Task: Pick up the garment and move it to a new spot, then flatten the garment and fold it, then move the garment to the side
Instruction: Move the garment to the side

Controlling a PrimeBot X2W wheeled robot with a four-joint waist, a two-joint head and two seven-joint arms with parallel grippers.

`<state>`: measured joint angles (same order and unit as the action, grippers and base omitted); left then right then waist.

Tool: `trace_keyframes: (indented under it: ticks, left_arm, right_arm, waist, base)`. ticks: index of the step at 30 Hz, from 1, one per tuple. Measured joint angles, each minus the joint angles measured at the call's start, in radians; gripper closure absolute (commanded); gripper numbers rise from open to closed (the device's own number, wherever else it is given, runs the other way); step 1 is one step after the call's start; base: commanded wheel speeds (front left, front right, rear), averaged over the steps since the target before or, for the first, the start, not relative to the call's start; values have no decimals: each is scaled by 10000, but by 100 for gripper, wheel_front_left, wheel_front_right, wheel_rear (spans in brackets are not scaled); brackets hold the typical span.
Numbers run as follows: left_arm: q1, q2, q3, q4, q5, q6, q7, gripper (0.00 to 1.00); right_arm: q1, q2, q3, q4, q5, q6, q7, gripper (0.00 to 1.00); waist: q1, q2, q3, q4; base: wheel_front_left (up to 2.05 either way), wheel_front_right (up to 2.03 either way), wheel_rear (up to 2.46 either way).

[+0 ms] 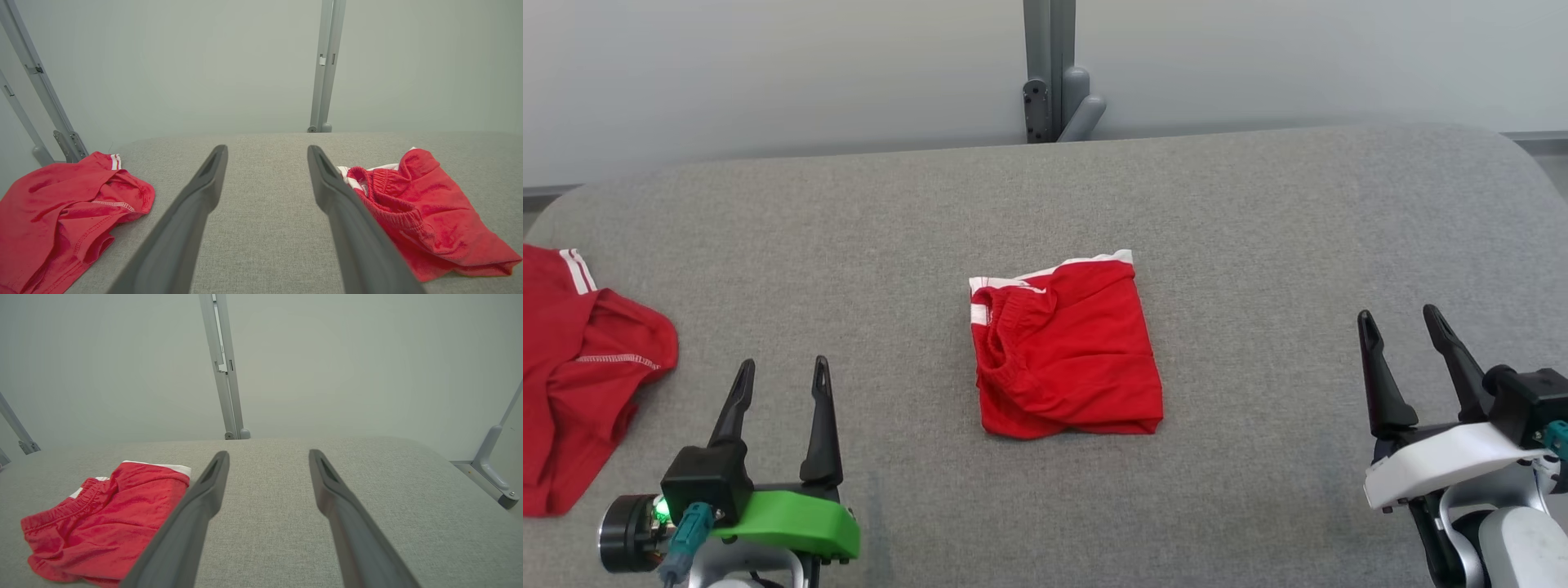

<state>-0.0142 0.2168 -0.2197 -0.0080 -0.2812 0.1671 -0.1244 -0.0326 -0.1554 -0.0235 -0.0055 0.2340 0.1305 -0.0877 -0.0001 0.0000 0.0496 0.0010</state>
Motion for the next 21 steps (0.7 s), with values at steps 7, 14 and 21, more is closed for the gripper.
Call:
trace_keyframes:
  ticks: [7,14,21]
  left_arm:
    - [-806,-40,-77,-27,8,-84,-249,0]
    - [-1510,-261,-255,499,2,-267,-665,0]
    - [-2016,-516,-454,988,0,-426,-953,0]
  right_arm:
    - [-918,-171,650,681,293,0,-10,0]
    - [-1957,-263,1664,2084,650,2,-257,0]
    - [-2663,-316,2558,3409,1106,2,-522,0]
  waist:
    - [0,0,693,376]
    - [0,0,1551,920]
    - [0,0,2200,1552]
  base:
    - [0,0,0]
    - [0,0,0]
    - [0,0,0]
